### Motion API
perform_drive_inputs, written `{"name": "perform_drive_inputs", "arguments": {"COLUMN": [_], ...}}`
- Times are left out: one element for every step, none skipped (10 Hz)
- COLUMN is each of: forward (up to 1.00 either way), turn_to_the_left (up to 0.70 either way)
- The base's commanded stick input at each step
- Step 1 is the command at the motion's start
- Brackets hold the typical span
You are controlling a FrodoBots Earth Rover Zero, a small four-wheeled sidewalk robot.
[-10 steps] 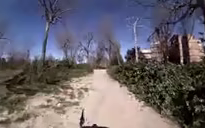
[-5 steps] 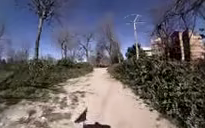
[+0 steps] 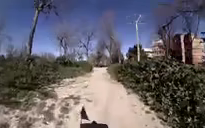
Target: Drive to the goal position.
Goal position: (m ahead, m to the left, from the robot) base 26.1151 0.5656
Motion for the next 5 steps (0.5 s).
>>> {"name": "perform_drive_inputs", "arguments": {"forward": [1.0,1.0,1.0,1.0,1.0], "turn_to_the_left": [0.0,0.0,0.0,0.0,0.0]}}
